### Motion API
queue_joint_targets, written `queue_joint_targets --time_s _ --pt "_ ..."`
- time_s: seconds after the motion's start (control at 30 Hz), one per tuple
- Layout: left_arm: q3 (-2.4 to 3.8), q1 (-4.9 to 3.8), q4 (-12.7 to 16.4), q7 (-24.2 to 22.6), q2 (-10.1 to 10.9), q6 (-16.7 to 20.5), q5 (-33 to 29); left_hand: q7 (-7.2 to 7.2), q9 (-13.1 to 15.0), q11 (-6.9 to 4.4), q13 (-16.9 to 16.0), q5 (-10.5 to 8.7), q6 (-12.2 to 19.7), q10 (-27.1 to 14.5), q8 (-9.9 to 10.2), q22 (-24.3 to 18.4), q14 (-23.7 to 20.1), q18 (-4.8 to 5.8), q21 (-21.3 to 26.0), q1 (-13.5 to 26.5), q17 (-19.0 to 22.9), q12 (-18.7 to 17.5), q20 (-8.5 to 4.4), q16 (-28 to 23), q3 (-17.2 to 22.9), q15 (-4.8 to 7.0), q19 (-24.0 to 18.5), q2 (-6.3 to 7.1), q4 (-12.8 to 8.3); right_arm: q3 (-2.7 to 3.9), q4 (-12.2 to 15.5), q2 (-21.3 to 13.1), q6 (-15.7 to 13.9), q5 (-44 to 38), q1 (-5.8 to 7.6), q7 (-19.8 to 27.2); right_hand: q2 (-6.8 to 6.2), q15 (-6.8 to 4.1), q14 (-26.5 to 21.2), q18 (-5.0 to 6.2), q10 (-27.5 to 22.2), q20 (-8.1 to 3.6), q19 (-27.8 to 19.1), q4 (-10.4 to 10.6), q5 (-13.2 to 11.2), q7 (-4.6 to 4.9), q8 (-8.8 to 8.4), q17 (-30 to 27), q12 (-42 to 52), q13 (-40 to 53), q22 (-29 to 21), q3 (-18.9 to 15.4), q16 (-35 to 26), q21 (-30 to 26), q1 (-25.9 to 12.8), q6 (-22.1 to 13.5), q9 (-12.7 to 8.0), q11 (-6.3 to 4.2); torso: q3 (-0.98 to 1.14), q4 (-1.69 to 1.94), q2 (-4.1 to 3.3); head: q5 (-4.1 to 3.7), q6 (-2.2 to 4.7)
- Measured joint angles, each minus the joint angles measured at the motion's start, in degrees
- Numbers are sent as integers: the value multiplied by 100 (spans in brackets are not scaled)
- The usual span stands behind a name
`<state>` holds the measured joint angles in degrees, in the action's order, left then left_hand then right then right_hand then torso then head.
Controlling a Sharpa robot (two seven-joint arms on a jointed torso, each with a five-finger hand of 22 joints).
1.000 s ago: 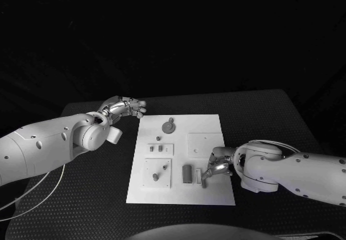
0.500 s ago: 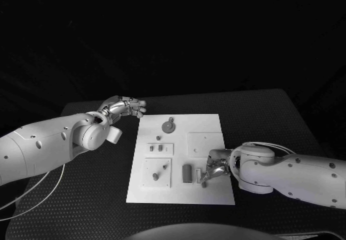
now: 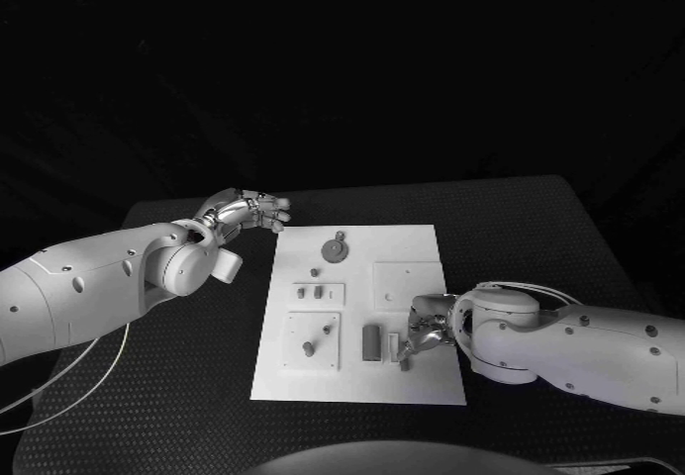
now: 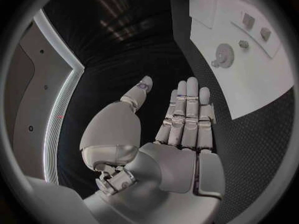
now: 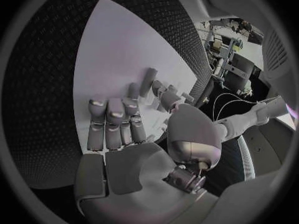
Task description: Assemble the parts on the task board
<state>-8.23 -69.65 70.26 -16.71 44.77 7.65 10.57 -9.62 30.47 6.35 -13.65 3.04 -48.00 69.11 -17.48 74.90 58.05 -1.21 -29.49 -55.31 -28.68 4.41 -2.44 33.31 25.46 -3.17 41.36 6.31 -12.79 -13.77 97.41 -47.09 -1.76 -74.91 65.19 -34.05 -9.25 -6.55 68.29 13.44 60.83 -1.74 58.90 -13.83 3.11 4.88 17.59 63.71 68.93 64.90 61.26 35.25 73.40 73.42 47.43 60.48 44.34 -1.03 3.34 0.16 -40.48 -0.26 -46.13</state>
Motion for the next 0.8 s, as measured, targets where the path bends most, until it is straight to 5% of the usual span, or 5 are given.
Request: queue_joint_targets --time_s 0.3,0.8 --pt "0 0 0 13 2 -2 6 0 0 21 0 0 0 -21 0 5 0 0 0 0 -6 0 0 0 1 0 0 0 -1 4 3 1 31 -123 -9 32 53 -20 21 0 20 0 0 -240 0 -17 4 0 0 7 -20 82 0 23 201 17 0 -20 1 -5 0 7 -7" --pt "-1 0 1 30 11 -4 16 0 1 21 0 0 0 -21 0 4 0 0 0 0 -10 0 0 -23 1 0 0 0 -1 2 17 -98 25 -302 -19 119 58 -21 20 46 20 9 -8 -239 0 -34 17 5 -22 13 -36 82 -23 22 291 33 0 -21 0 0 1 -20 10"
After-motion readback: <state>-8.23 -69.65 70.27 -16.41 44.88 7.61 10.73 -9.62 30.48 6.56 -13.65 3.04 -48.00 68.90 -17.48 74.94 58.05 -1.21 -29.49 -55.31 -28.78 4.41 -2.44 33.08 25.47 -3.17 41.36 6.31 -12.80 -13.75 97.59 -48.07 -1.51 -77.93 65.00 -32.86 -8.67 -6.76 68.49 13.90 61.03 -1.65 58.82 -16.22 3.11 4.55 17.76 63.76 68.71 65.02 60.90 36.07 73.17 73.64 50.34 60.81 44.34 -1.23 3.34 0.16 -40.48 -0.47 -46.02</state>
